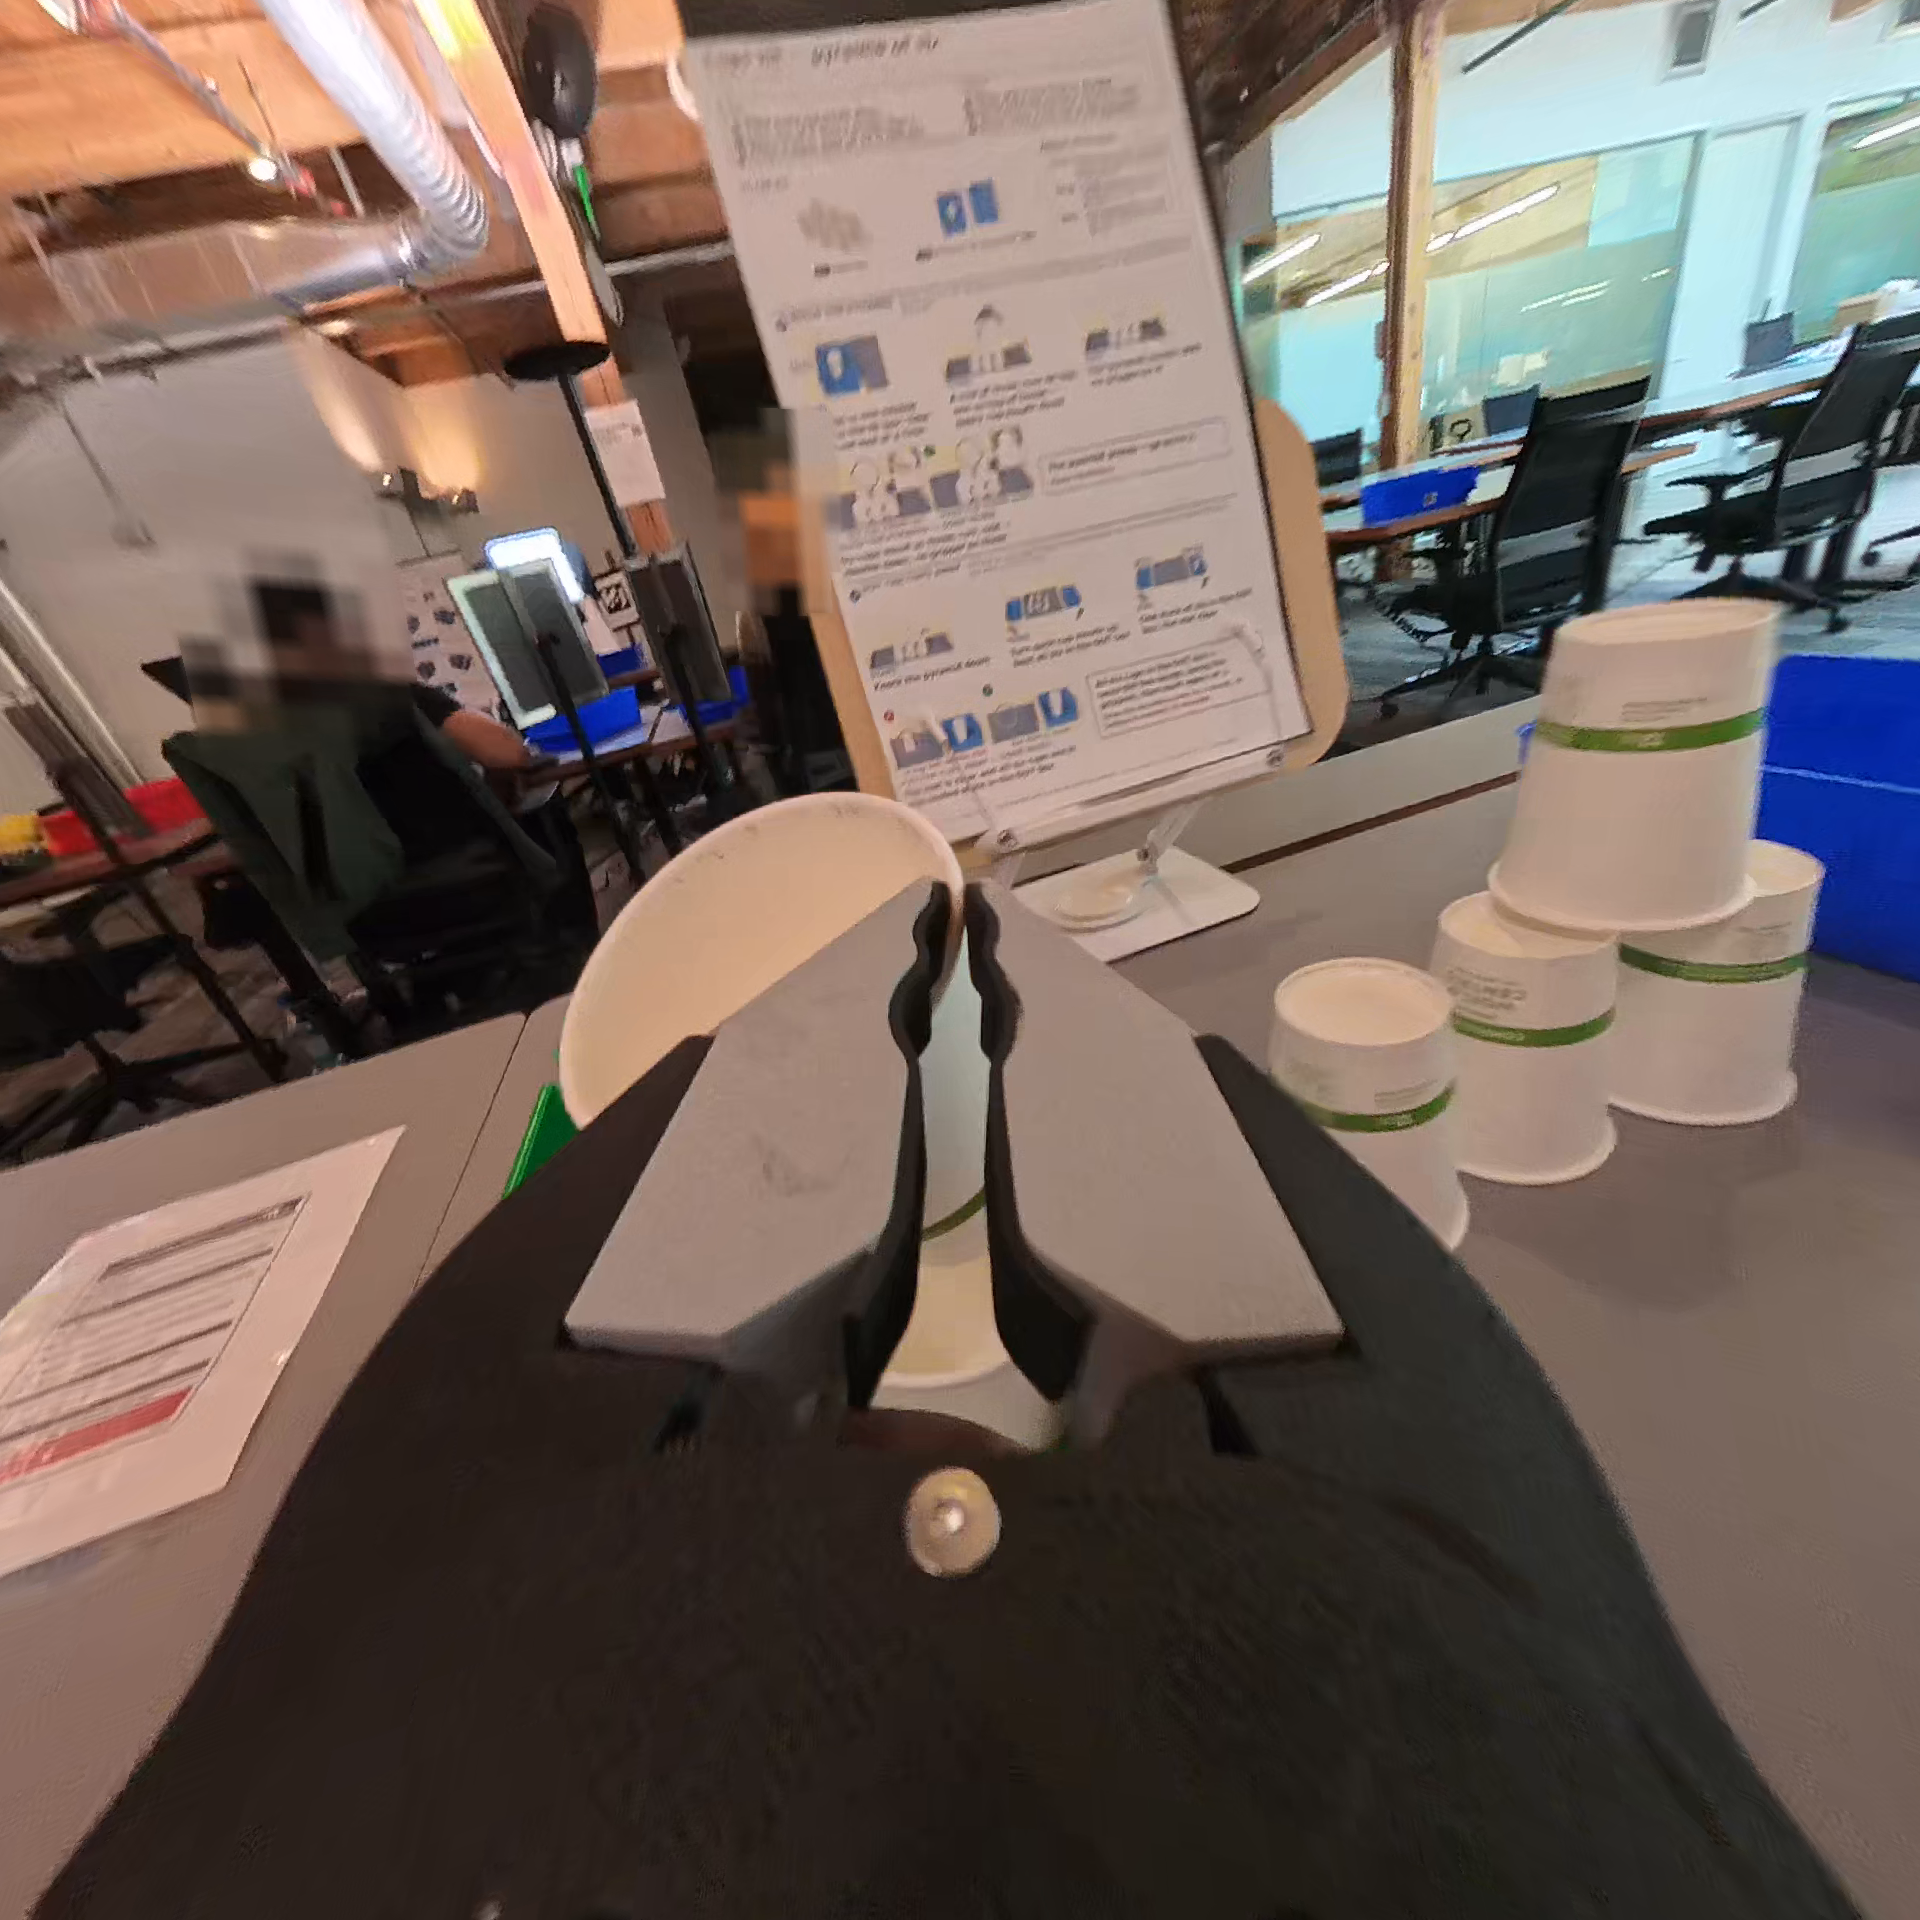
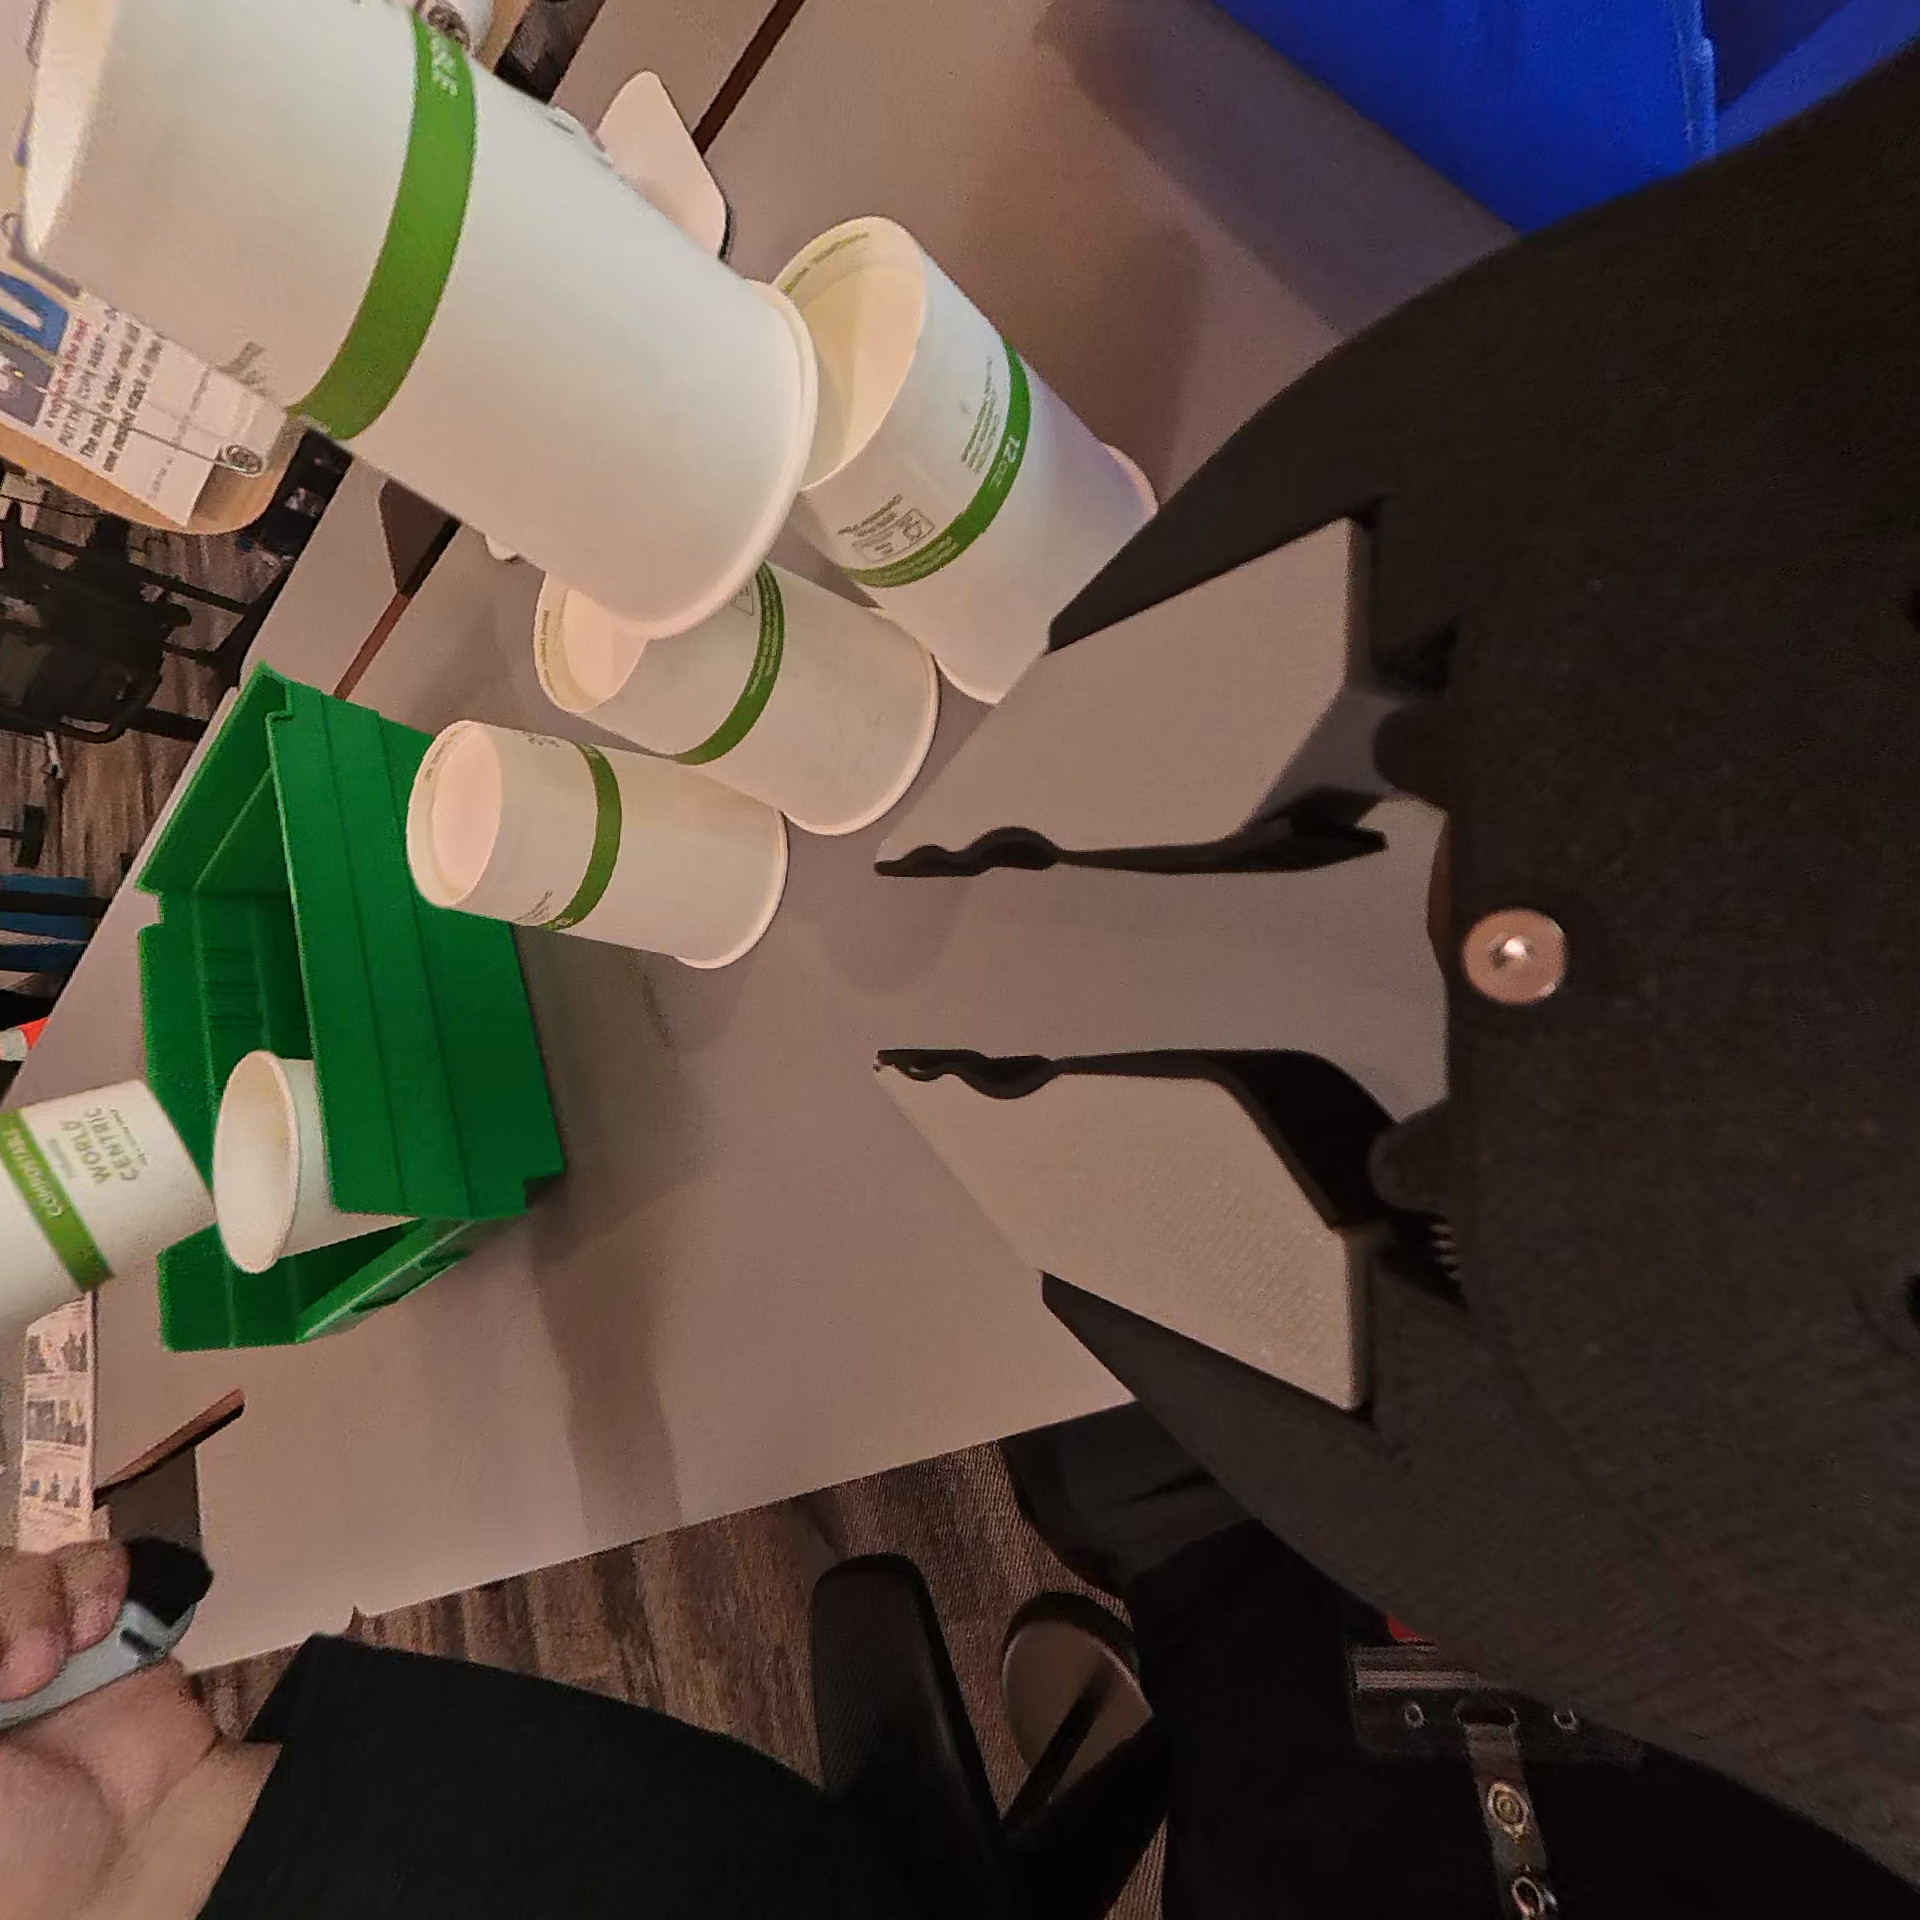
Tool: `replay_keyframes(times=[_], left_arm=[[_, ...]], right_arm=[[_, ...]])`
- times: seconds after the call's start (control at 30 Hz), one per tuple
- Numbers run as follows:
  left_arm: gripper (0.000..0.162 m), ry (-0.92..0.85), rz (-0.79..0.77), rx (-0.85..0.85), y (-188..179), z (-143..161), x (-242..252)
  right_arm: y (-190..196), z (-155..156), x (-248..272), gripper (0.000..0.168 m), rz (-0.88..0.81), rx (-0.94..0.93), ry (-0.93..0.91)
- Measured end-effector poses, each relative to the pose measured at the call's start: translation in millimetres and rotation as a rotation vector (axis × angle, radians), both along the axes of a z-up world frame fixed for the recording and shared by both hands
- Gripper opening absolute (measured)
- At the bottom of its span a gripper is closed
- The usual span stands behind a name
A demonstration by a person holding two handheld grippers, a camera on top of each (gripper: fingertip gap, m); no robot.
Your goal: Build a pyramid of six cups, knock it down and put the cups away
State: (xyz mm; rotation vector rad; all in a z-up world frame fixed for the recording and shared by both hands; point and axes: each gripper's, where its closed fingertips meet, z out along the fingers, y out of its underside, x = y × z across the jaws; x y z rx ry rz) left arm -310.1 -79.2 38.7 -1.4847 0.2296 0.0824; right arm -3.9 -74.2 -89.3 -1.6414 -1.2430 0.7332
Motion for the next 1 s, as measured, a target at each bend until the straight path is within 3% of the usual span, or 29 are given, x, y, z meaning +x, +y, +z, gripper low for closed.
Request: replay_keyframes(times=[0.23, 0.4, 0.53, 0.83, 1.0], left_arm=[[0.001, -0.01, -0.313, 0.163, -45.7, 49.7, 99.2], [0.001, 0.106, -0.456, 0.152, -55.6, 40.6, 174.4], [0.001, 0.165, -0.541, 0.135, -60.4, 28.3, 217.7], [0.001, 0.178, -0.57, 0.14, -66.7, 25.4, 235.5], [0.001, 0.153, -0.608, 0.161, -76.8, 31.3, 240.1]], right_arm=[[-26.2, 24.0, -18.0, 0.032, 0.054, 0.029, 0.085], [-43.5, 43.8, -27.3, 0.039, 0.099, -0.012, 0.208], [-51.7, 42.8, -34.6, 0.044, 0.149, -0.102, 0.262], [-36.7, 36.5, -30.2, 0.046, 0.135, -0.222, 0.343], [-47.2, 45.4, -32.4, 0.044, 0.209, -0.299, 0.421]])
